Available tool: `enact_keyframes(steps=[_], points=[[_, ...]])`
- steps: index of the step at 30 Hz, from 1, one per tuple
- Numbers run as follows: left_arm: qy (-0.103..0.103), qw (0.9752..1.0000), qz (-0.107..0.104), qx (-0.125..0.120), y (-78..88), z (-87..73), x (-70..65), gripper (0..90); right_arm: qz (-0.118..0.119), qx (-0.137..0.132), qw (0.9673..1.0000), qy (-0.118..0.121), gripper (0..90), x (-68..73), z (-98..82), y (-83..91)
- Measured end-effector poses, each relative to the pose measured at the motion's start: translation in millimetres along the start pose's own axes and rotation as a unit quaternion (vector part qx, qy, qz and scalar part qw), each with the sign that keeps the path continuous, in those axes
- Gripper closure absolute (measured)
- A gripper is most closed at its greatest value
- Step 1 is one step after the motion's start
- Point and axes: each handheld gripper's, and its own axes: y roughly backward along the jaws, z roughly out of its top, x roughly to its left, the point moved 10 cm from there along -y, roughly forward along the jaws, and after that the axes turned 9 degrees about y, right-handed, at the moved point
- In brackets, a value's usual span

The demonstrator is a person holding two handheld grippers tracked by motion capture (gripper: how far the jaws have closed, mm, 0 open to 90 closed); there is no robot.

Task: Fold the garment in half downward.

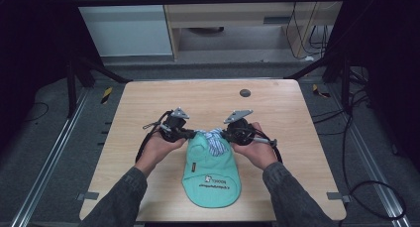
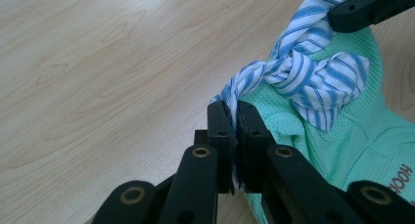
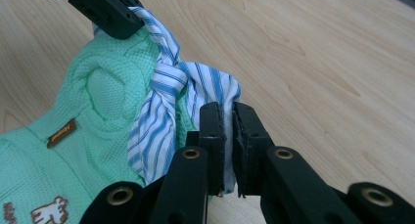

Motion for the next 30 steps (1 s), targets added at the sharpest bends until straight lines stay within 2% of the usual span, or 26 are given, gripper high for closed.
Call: enact_keyframes(steps=[7,14,18,21,26,30], points=[[-0.007,0.9999,0.000,-0.008,4.8,7.8,-0.4,86.4,-0.003,-0.011,0.9998,0.019,83.8,-4.0,6.9,6.8],[-0.015,0.9998,0.003,-0.013,9.9,13.2,-3.0,86.4,-0.003,-0.019,0.9996,0.019,83.9,-4.7,9.9,14.3],[-0.027,0.9995,0.011,-0.013,14.9,22.0,-4.9,86.4,-0.005,-0.025,0.9995,0.019,83.9,-6.2,12.9,19.3],[-0.034,0.9992,0.015,-0.012,17.1,30.4,-5.3,86.5,-0.004,-0.028,0.9995,0.010,83.8,-8.9,15.6,23.7],[-0.047,0.9986,0.020,-0.017,21.7,43.4,-8.0,86.5,-0.010,-0.025,0.9995,0.017,83.9,-14.4,20.6,30.5],[-0.052,0.9983,0.021,-0.016,23.4,45.4,-8.7,86.5,-0.013,-0.021,0.9994,0.025,84.4,-18.0,22.4,31.4]])
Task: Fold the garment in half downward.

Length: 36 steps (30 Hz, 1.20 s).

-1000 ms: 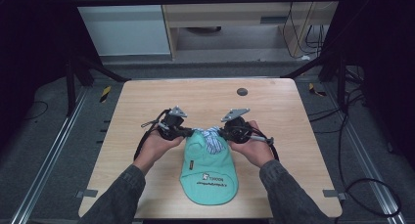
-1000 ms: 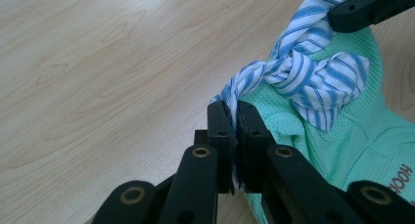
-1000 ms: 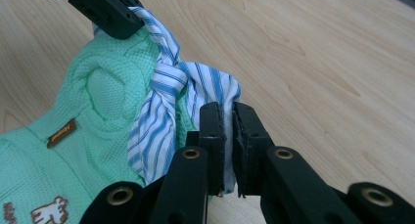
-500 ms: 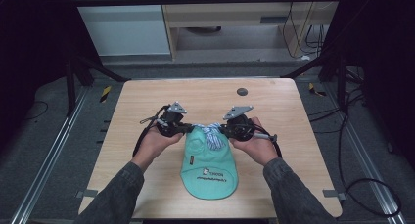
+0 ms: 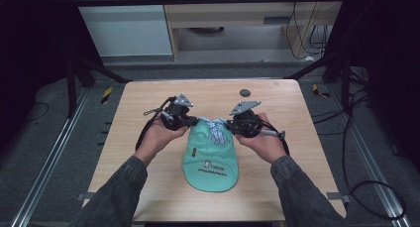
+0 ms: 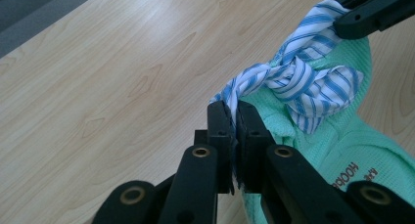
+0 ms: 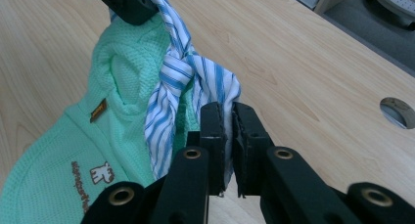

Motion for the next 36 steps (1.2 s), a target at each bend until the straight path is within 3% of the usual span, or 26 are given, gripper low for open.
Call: enact_keyframes(steps=[13,23,31,36], points=[[-0.004,1.0000,-0.002,0.002,2.7,-2.2,1.7,86.4,-0.001,0.014,0.9996,0.026,84.2,-3.1,7.9,2.1],[-0.009,0.9999,-0.007,0.005,2.7,3.6,3.5,86.4,0.006,0.014,0.9997,0.019,84.0,-7.5,7.8,2.4],[-0.015,0.9998,0.004,0.012,-15.7,4.5,11.0,86.4,0.003,0.027,0.9994,0.023,84.0,-20.2,3.0,-9.6],[-0.011,0.9998,0.007,0.011,-16.0,6.9,18.8,86.4,0.002,0.026,0.9991,0.032,84.0,-25.3,8.8,-13.1]])
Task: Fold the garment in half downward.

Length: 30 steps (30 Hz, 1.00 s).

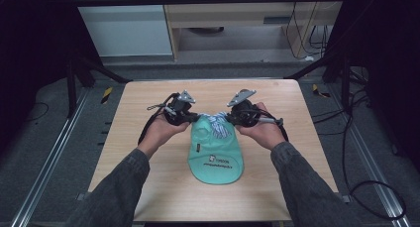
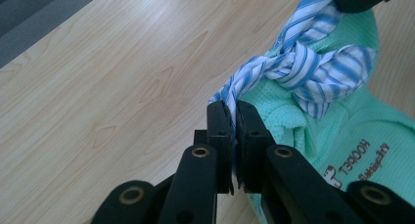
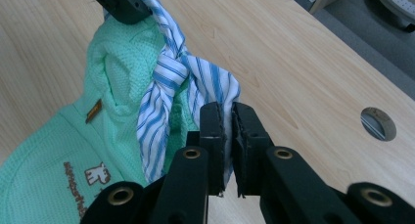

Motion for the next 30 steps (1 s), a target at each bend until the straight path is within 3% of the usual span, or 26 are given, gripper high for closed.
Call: enact_keyframes(steps=[7,15,19,26,30], points=[[-0.007,0.9999,0.014,-0.007,7.0,11.1,4.4,86.3,-0.010,-0.003,0.9999,0.007,84.0,-4.5,11.6,2.8],[-0.018,0.9995,0.024,-0.010,5.9,19.6,3.7,86.2,-0.016,0.001,0.9999,0.002,84.0,-6.2,10.4,5.7],[-0.027,0.9990,0.032,-0.014,7.9,32.5,4.8,86.2,-0.027,0.000,0.9996,0.008,84.1,-10.4,13.9,10.8],[-0.033,0.9987,0.039,-0.001,0.8,30.0,5.4,86.3,-0.024,0.018,0.9995,0.010,84.2,-13.8,8.3,2.4],[-0.033,0.9985,0.043,-0.009,1.5,33.3,7.8,86.3,-0.026,0.015,0.9995,0.007,84.2,-17.8,9.4,0.9]])
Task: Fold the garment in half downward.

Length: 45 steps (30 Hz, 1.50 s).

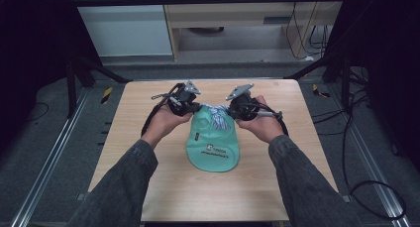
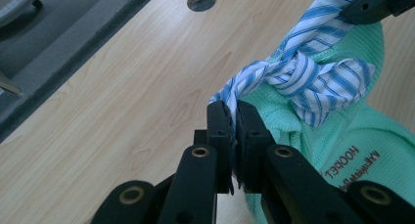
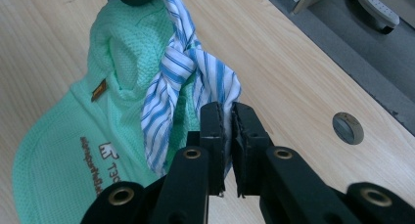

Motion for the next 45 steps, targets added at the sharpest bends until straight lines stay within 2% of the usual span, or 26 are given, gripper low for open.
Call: enact_keyframes(steps=[3,5,13,17,22,26,29,31,39,45], points=[[-0.002,0.9999,0.009,-0.012,1.4,4.0,3.9,86.1,-0.010,-0.007,0.9999,-0.004,84.1,-7.3,5.0,-0.9],[-0.006,0.9999,0.009,-0.010,0.5,1.5,3.1,86.0,-0.011,-0.008,0.9999,-0.005,84.0,-6.8,4.4,-1.8],[-0.024,0.9995,0.018,-0.007,-5.2,-19.0,-6.2,86.0,-0.002,-0.003,0.9999,0.011,84.0,14.0,-10.4,-10.1],[-0.024,0.9995,0.018,-0.010,-3.9,-27.2,-10.4,86.0,-0.001,-0.004,0.9999,0.015,84.0,20.0,-12.8,-10.9],[-0.030,0.9989,0.031,-0.020,-2.8,-34.3,-9.8,85.9,-0.002,-0.013,0.9997,0.021,83.9,27.9,-13.3,-10.1],[-0.027,0.9989,0.030,-0.022,-5.7,-36.8,-8.6,86.0,-0.005,-0.015,0.9994,0.030,83.9,32.6,-14.1,-11.6],[-0.023,0.9992,0.025,-0.021,-8.4,-42.0,-10.0,85.9,0.000,-0.017,0.9995,0.027,83.9,38.3,-16.4,-13.3],[-0.021,0.9994,0.021,-0.018,-8.5,-48.3,-13.2,85.9,0.006,-0.017,0.9995,0.026,84.0,44.4,-21.0,-15.0],[-0.024,0.9994,0.020,-0.015,-3.1,-59.7,-22.8,85.8,0.015,-0.019,0.9994,0.024,83.9,53.3,-26.9,-14.5],[-0.017,0.9996,0.014,-0.015,-3.8,-69.3,-28.0,85.7,0.022,-0.016,0.9993,0.026,83.5,61.0,-32.7,-16.1]])
